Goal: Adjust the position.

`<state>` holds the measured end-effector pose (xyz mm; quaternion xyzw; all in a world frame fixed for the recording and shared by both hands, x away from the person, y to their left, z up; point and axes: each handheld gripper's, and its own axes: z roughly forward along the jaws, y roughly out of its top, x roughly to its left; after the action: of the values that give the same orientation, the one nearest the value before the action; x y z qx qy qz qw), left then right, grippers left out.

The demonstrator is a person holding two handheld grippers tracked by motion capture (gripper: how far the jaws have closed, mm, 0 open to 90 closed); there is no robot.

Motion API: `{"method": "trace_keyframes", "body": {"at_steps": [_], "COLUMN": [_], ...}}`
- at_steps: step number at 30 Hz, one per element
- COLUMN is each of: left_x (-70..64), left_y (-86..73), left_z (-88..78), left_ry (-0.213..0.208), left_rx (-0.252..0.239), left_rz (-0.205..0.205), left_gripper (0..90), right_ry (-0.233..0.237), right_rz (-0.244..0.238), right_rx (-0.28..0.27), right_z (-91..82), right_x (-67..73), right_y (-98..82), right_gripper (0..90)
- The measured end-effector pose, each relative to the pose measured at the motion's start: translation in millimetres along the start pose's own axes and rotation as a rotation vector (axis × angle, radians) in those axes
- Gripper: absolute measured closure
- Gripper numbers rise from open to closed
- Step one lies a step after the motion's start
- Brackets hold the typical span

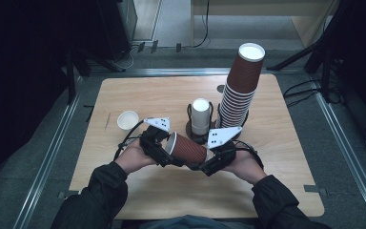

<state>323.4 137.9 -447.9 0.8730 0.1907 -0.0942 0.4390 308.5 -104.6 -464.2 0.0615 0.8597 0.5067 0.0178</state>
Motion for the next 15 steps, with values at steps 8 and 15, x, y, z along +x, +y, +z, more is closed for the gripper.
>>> {"method": "trace_keyframes", "body": {"at_steps": [8,15], "left_x": [-1.2,-0.7], "left_y": [1.6,2.1], "left_z": [-0.4,-3.7], "left_ry": [0.011,0.012], "left_rx": [0.023,0.025], "left_rz": [0.006,0.004], "left_gripper": [8.0,8.3], "right_ry": [0.0,0.023], "right_rz": [-0.012,0.054], "right_rx": [0.025,0.033], "right_z": [1.6,0.8], "right_x": [-0.1,-4.3], "right_y": [-0.7,-1.4], "right_gripper": [20.1,17.9]}}
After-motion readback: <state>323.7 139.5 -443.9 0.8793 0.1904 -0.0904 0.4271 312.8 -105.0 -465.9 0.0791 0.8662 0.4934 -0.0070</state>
